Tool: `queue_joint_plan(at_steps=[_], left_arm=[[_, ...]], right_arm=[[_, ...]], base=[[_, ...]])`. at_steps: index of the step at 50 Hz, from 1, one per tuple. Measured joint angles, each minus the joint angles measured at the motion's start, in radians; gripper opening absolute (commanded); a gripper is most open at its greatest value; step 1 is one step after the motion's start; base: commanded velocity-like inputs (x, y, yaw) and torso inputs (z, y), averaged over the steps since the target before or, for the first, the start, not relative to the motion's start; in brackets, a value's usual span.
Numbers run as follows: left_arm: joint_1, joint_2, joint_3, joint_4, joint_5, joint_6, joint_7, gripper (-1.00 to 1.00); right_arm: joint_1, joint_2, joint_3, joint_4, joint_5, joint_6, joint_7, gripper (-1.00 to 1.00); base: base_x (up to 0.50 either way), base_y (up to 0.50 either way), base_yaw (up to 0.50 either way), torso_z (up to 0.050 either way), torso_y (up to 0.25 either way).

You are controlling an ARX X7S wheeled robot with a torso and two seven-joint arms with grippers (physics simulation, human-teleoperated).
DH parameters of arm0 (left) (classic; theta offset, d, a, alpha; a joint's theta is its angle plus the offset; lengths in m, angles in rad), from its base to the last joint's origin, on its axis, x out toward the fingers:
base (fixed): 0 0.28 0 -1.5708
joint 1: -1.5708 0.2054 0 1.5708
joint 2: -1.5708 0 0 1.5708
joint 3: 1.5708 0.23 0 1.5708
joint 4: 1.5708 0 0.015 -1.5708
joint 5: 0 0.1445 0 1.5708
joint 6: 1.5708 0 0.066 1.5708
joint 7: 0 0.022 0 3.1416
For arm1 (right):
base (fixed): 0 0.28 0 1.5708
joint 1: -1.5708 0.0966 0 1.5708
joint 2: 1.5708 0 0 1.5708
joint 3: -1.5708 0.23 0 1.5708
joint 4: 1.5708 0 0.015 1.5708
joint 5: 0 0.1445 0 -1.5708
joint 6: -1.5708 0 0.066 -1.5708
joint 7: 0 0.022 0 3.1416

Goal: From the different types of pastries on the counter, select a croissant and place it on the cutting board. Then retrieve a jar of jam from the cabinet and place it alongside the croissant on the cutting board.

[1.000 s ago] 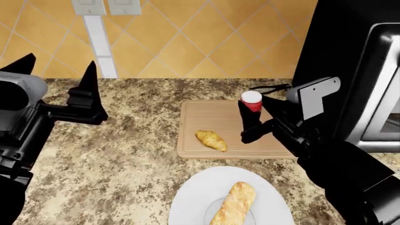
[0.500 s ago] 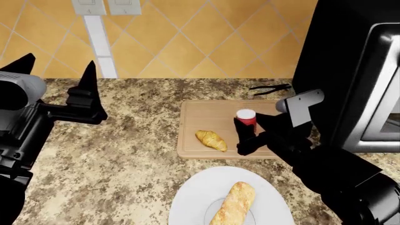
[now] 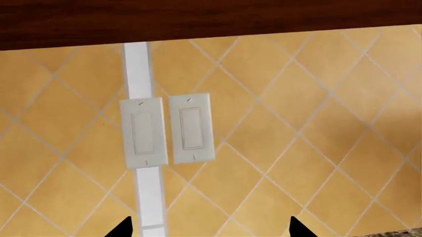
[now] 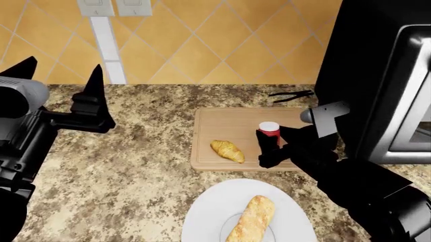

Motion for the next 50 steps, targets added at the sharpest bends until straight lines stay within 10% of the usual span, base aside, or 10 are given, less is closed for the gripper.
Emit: queue_joint_plan(at_steps=[2, 3, 50], left_arm=[[0.0, 0.0, 0.0, -0.001, 0.001, 0.001, 0.0, 1.0], [0.0, 0.0, 0.0, -0.001, 0.001, 0.002, 0.0, 1.0], [-0.001, -0.017, 0.002, 0.003, -0.032, -0.004, -0.02, 1.0]], right_arm=[[0.0, 0.0, 0.0, 0.003, 0.001, -0.003, -0.003, -1.0], [0.0, 0.0, 0.0, 0.004, 0.001, -0.003, -0.004, 1.0], [0.071, 0.069, 0.078, -0.282, 0.087, 0.156, 0.105, 1.0]], base=[[-0.01, 0.0, 0.0, 0.0, -0.006], [0.0, 0.0, 0.0, 0.0, 0.0], [0.0, 0.0, 0.0, 0.0, -0.004]])
